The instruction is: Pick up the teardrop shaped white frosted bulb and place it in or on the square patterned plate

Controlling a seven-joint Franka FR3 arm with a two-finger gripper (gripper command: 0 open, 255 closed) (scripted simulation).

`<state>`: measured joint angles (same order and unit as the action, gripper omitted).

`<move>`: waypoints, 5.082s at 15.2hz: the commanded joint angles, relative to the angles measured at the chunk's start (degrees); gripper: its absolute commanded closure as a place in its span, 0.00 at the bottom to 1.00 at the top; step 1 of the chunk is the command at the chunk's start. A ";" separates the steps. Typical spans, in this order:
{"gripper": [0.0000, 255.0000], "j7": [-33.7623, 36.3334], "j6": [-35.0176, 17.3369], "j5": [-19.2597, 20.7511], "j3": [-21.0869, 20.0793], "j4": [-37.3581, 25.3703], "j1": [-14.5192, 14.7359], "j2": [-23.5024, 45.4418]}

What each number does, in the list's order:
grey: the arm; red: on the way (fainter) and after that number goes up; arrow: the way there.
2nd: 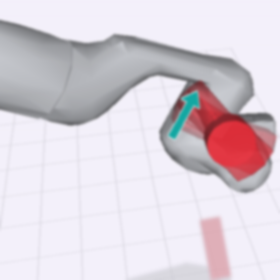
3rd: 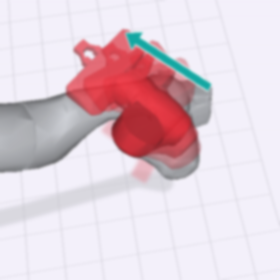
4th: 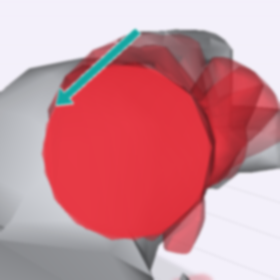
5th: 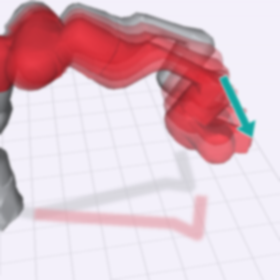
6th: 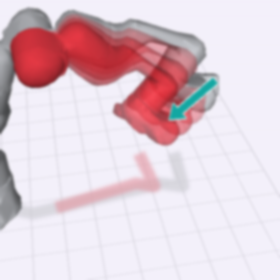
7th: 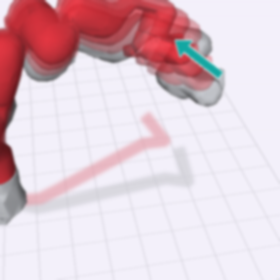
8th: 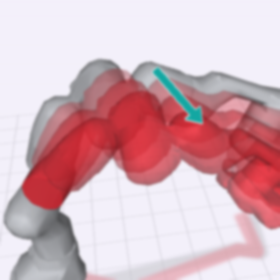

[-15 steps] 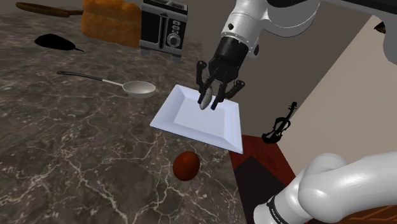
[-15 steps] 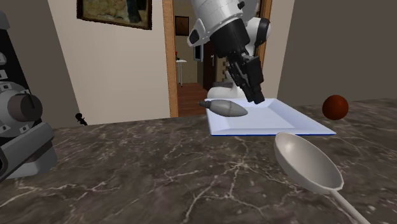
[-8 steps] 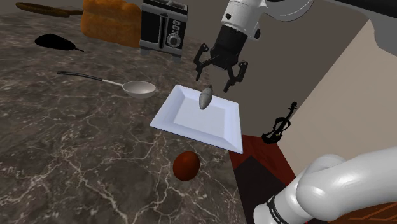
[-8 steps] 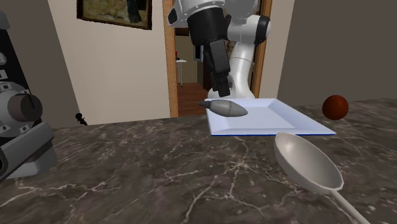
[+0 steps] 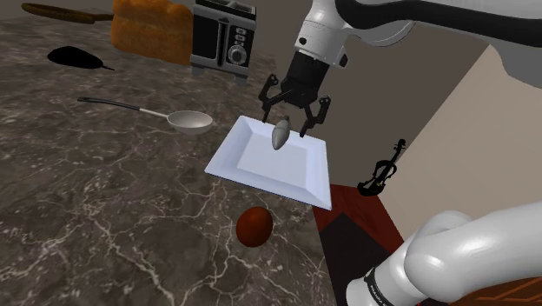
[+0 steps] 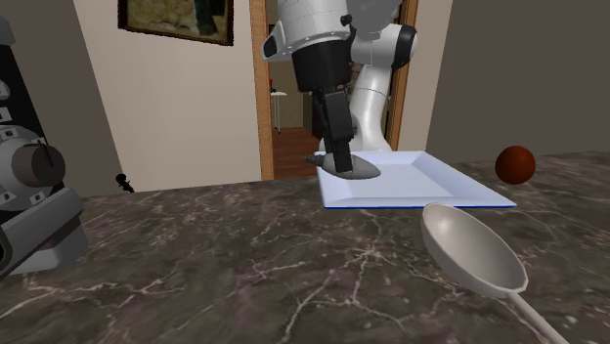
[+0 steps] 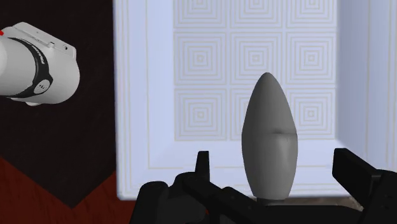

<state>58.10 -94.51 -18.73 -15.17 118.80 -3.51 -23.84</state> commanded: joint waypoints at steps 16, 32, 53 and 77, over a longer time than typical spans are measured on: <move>1.00 -0.16 -0.47 0.04 0.00 0.33 -0.05 0.15; 1.00 2.71 10.28 0.90 0.64 -13.39 -0.35 2.81; 1.00 6.10 0.78 -3.27 -4.28 2.58 2.54 -5.35; 0.00 6.66 7.64 -2.08 -2.70 -5.67 1.72 -3.73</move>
<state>64.77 -86.88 -20.82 -17.87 113.14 -1.78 -27.58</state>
